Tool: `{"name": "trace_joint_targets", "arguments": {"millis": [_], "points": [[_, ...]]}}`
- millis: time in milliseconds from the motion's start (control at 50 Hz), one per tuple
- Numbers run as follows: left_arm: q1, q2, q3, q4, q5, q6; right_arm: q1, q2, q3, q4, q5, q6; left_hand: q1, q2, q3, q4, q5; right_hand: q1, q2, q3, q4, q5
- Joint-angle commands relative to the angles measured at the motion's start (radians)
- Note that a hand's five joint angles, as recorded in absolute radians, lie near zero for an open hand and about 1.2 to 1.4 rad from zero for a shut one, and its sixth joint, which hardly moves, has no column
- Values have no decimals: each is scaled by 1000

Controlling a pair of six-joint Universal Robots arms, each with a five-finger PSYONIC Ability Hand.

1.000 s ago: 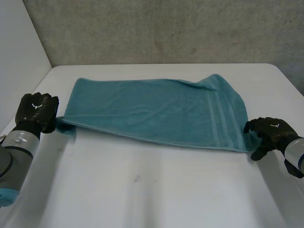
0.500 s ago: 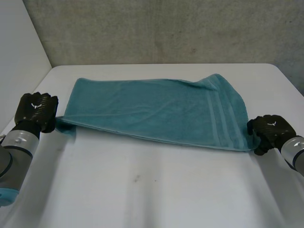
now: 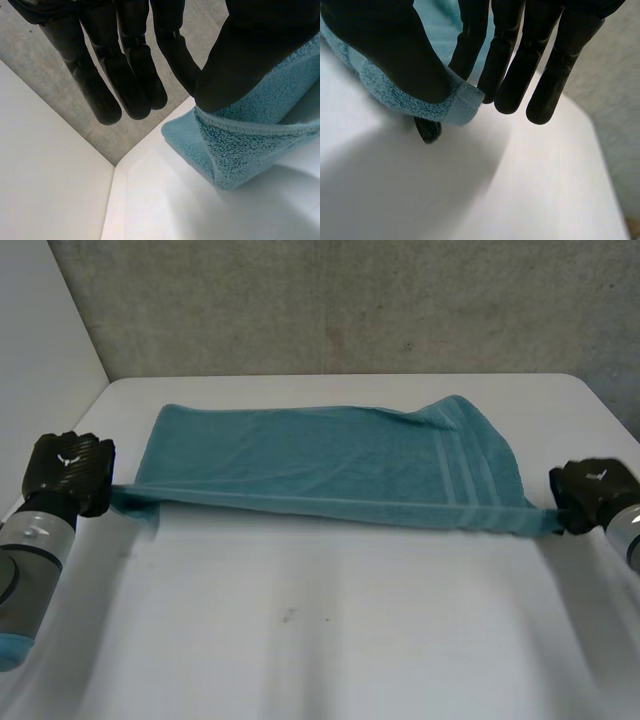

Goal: Fold the laundry

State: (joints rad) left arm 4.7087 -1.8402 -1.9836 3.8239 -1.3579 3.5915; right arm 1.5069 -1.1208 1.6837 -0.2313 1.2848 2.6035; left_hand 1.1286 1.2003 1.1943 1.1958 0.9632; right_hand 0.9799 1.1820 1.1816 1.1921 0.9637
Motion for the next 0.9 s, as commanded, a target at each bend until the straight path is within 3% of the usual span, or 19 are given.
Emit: {"name": "trace_joint_targets", "arguments": {"millis": [20,100,120,280,340,500,600,680,840,900], "points": [[-7,107,-7,-147,2,39,-1,-160,5,171,-8,-6,268,196,202,200,259,416,214,215,204,258],[8,212,-4,-335,3,82,-11,-237,7,323,-22,-49,268,196,202,200,259,416,214,215,204,258],[8,213,-4,-336,3,82,-14,-270,11,395,-22,-95,268,196,202,200,259,416,214,215,204,258],[122,430,-9,-766,19,321,-91,-391,56,697,4,-454,268,196,202,200,259,416,214,215,204,258],[129,456,-18,-831,26,349,-135,-444,100,780,-15,-558,268,196,202,200,259,416,214,215,204,258],[129,435,-34,-787,100,357,-136,-419,123,655,-41,-527,268,196,202,200,259,416,214,215,204,258],[117,315,-11,-615,135,362,-113,-305,68,511,-19,-404,268,196,202,200,259,416,214,215,204,258],[56,137,92,-456,128,359,-48,-223,10,446,-5,-323,268,196,202,200,259,416,214,215,204,258],[-36,-163,323,-311,122,360,120,-5,-206,232,174,-237,268,196,202,200,259,416,214,215,204,258],[-48,-268,434,-256,111,360,133,30,-239,188,194,-238,268,196,202,200,259,416,214,215,204,258]]}}
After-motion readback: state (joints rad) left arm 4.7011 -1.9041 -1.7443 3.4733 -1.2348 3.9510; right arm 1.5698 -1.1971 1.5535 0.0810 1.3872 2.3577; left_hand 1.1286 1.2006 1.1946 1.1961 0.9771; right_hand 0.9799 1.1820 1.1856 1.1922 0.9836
